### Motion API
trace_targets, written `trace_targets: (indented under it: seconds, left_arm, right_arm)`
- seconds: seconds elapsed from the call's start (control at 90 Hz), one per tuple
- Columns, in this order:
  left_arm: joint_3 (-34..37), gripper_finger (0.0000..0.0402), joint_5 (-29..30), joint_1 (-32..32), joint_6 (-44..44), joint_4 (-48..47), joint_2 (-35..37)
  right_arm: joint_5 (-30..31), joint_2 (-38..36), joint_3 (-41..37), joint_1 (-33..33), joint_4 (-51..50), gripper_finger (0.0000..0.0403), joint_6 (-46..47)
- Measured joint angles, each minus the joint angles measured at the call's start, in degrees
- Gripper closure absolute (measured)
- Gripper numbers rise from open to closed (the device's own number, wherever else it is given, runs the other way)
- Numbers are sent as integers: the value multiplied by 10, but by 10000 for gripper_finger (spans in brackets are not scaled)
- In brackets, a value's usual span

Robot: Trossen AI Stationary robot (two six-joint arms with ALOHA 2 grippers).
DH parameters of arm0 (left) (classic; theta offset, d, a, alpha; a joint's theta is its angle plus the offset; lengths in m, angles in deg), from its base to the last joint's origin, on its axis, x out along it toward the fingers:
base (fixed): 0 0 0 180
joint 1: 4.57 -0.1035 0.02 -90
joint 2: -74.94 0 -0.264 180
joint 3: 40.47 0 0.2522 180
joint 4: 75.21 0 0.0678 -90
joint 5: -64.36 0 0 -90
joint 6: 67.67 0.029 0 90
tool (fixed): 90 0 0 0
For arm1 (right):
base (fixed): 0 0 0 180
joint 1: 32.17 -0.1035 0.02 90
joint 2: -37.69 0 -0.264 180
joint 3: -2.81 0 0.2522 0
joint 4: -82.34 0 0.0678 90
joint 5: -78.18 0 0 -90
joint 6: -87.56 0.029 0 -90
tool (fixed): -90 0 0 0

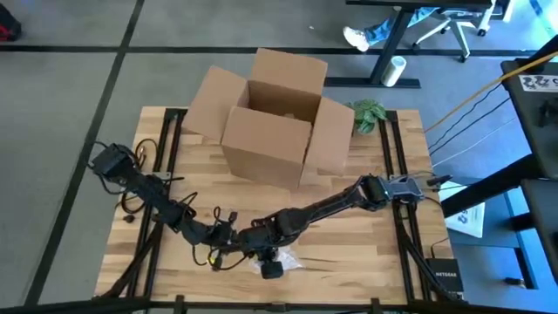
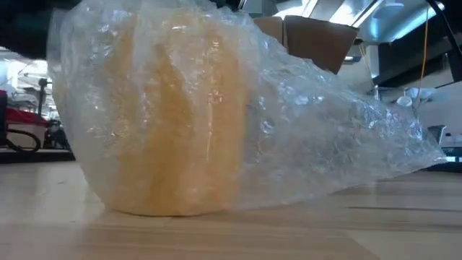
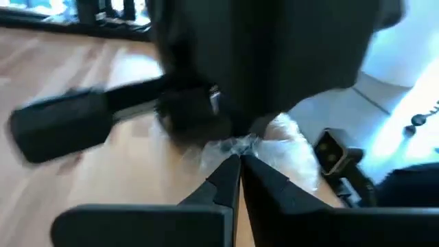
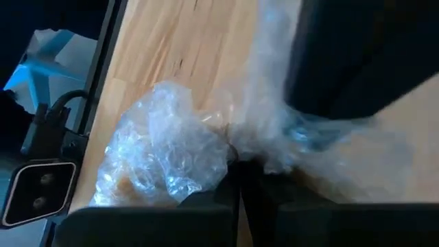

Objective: Wrap mug
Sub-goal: Wrap the yellow mug with the bubble wrap

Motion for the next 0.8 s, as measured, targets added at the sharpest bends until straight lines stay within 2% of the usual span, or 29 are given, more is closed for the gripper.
trace_targets:
  seconds: [0.289, 0.578, 0.8]
  left_arm:
    - [-22, 402, -9, -5, -4, -21, -19]
    - [-24, 402, -11, -7, -14, -23, -26]
    - [-24, 402, -11, -9, -17, -23, -26]
  right_arm:
    - [1, -3, 10, 0, -27, 403, 22]
    - [37, -4, 143, 0, -194, 403, 79]
    - [107, -23, 137, -4, -131, 403, 74]
